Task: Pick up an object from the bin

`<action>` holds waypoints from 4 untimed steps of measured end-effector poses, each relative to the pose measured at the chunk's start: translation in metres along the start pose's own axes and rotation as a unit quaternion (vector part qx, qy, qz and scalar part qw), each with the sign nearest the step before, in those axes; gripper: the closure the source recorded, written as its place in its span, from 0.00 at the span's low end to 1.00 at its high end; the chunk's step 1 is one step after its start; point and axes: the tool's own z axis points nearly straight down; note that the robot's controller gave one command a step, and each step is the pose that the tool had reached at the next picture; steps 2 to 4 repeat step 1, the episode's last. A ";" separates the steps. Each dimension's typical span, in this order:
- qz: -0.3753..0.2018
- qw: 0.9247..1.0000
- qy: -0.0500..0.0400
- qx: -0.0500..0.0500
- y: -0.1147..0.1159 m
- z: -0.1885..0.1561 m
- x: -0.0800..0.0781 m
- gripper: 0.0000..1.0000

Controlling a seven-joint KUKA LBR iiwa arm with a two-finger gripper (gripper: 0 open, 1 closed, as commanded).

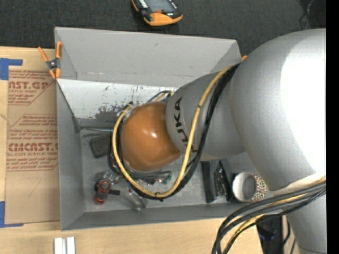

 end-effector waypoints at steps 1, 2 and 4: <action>-0.086 0.996 -0.003 0.000 0.005 0.000 -0.043 1.00; -0.086 0.996 -0.003 0.000 0.005 0.000 -0.043 1.00; -0.086 0.996 -0.003 0.000 0.005 0.000 -0.043 1.00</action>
Offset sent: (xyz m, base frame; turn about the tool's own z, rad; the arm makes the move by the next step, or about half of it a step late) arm 0.0000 0.0000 0.0000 0.0000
